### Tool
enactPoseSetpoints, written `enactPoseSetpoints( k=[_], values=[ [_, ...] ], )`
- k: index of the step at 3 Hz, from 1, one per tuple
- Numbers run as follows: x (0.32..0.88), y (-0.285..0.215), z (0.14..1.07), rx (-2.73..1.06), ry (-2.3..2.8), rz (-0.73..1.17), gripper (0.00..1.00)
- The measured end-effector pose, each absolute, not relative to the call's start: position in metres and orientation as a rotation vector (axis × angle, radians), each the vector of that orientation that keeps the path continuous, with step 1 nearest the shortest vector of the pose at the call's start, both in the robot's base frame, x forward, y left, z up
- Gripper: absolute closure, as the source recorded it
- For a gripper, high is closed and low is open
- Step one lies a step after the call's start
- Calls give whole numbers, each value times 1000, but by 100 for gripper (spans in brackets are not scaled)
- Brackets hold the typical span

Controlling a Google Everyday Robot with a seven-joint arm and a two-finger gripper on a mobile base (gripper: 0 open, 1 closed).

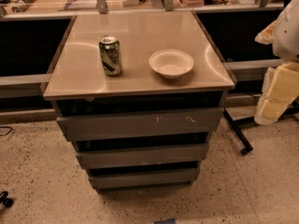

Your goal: Open top drawer

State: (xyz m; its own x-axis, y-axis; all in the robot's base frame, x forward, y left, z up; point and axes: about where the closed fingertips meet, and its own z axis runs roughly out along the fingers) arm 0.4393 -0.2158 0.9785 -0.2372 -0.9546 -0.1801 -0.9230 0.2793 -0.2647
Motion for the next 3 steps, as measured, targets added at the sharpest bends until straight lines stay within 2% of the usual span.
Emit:
enactPoseSetpoints(
  k=[1,2,3],
  values=[
    [439,-216,978,-1714,2250,-147,0],
    [440,-211,964,-1684,2233,-56,0],
    [439,-188,924,-1611,2194,119,0]
  ],
)
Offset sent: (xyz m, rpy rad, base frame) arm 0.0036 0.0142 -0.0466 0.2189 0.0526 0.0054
